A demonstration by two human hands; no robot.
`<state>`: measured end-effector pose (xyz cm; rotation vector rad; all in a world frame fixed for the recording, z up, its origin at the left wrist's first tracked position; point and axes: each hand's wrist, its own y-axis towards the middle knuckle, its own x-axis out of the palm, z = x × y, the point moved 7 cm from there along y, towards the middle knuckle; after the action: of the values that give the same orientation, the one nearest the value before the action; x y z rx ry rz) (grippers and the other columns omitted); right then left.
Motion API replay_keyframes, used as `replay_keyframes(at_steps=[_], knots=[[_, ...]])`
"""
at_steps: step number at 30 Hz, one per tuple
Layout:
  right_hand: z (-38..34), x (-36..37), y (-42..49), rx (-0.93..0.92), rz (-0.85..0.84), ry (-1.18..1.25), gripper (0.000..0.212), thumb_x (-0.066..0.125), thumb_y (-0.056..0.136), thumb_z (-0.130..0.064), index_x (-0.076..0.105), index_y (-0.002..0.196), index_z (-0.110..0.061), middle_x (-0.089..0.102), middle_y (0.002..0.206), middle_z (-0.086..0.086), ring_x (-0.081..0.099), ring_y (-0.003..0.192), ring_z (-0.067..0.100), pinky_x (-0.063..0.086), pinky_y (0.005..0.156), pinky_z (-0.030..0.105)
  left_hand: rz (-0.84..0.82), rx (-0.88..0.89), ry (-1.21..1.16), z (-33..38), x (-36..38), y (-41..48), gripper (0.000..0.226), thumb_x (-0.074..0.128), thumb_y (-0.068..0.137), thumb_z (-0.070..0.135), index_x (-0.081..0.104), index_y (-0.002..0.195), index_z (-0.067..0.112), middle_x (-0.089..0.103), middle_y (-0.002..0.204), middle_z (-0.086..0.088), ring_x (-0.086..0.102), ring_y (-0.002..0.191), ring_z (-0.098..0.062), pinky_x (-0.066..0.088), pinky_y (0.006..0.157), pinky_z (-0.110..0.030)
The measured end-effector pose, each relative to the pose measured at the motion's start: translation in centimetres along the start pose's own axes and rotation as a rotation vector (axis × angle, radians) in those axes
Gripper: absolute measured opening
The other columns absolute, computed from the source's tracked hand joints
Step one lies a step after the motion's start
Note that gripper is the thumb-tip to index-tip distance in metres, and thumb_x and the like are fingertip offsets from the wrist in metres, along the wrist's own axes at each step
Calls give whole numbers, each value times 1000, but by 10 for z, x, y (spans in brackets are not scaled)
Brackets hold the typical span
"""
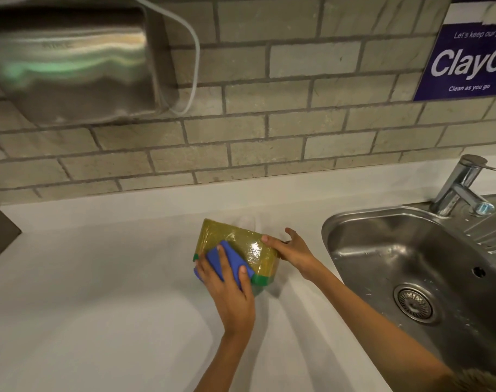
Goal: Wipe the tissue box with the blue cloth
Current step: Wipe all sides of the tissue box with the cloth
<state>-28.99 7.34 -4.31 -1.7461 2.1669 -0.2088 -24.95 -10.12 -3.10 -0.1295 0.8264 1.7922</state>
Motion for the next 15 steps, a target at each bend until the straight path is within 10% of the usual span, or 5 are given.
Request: replay_keyframes(at_steps=[7,15], knots=[[4,-4,-1,1,9,7,116,75,61,-54,10,149,-15,50,138,15,51,125,26,41,106,35,-96,403,273,30,14,-13,54,18,98,45,37,137,13,36,146,-18,25,135,-35,23,116,-47],[-3,4,-11,-96,45,-26,120,82,55,-49,10,148,-24,42,144,8,43,129,23,40,90,25,66,-256,-21,-9,-9,45,54,34,99,34,28,147,11,21,155,-24,15,145,-40,10,119,-49]])
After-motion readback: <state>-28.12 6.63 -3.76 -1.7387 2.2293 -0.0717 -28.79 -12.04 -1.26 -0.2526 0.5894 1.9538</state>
